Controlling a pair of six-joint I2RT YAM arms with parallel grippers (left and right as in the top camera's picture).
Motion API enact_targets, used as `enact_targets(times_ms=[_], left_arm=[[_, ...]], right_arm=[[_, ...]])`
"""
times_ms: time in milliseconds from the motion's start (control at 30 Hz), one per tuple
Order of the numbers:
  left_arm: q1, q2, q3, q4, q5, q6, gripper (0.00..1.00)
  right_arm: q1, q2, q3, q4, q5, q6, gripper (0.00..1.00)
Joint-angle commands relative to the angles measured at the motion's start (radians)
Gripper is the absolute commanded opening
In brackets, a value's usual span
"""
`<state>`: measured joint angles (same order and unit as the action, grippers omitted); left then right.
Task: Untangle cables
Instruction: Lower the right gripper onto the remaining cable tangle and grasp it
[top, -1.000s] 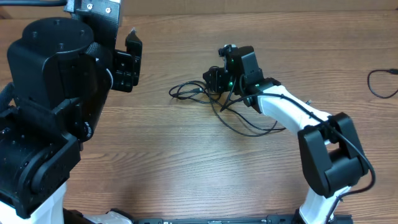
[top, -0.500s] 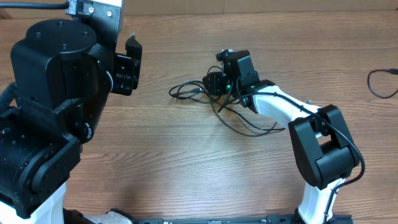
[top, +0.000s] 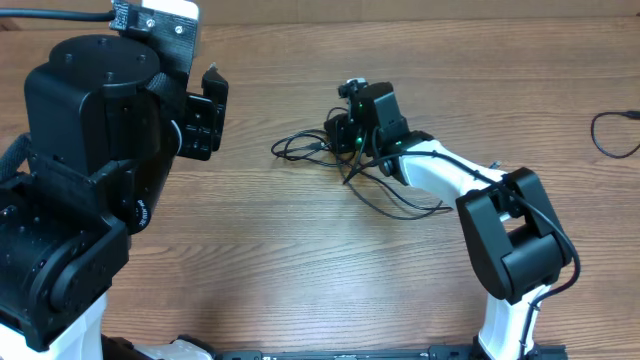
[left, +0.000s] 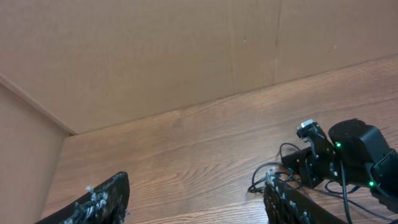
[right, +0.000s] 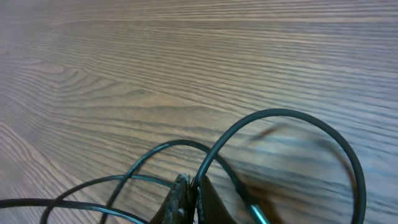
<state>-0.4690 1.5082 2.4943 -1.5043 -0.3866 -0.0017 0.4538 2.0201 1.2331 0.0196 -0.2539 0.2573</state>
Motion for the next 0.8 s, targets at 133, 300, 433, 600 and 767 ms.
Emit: enact_targets(times_ms=[133,300,433,600,767], left_arm=[[0.005,-0.011,0.011,-0.011,-0.013,-0.021,0.68],[0.005,-0.011,0.011,-0.010,-0.013,-0.021,0.69],[0.005,-0.011,0.011,-0.014,-0.008,-0.034,0.68],[0.005,-0.011,0.011,-0.035,0.003,-0.040,0.66],[0.005,-0.011,0.011,-0.035,0.014,-0.044,0.66]], right_arm=[[0.011,-0.111,0.032,0.009,-0.032,-0.003,0.04],[0.011,-0.286,0.169,-0.084,-0.138,0.008,0.04],[0.011,-0.370,0.340,-0.294,-0.015,-0.081,0.04],[0.011,-0.315,0.336,-0.430,0.070,-0.094,0.33],[0.024,-0.183,0.336,-0.463,0.035,-0.091,1.00]])
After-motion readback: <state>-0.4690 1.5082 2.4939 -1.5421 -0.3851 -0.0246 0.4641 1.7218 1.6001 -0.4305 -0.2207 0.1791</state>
